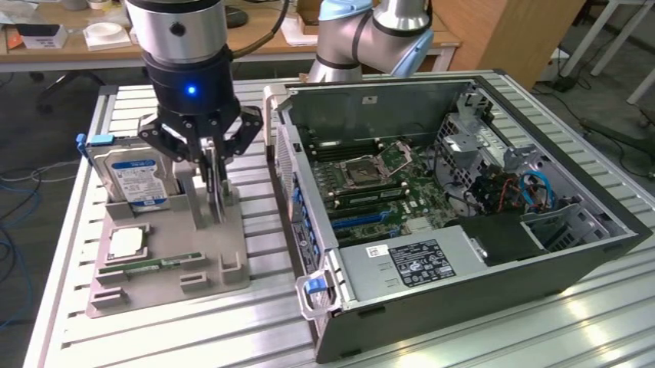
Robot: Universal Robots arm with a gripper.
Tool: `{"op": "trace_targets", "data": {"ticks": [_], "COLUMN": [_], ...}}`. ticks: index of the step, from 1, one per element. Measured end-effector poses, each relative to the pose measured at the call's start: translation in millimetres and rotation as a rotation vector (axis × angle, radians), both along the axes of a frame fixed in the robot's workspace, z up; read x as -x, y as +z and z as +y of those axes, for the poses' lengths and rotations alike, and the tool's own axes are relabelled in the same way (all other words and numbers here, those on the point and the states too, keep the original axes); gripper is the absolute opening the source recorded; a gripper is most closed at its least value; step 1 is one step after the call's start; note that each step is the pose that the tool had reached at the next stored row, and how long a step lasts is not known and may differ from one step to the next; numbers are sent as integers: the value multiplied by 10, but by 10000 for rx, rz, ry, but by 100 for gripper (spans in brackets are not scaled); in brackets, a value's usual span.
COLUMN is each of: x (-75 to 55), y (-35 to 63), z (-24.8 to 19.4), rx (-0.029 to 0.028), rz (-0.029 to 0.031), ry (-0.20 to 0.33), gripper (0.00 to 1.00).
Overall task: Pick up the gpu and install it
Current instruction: 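Pick up the gpu and move the gpu toward the slot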
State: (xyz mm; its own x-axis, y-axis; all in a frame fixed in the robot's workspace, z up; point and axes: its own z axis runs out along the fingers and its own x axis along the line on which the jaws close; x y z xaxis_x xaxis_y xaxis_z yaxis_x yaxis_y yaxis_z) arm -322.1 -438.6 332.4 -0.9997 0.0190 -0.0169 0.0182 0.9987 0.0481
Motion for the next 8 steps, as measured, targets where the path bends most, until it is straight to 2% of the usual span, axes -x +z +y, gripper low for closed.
{"op": "trace_targets", "data": {"ticks": [8], "x": [9], "y": [45], "z": [0], "rx": [0], "rz": [-1], "ry": [0], "gripper": [27]}}
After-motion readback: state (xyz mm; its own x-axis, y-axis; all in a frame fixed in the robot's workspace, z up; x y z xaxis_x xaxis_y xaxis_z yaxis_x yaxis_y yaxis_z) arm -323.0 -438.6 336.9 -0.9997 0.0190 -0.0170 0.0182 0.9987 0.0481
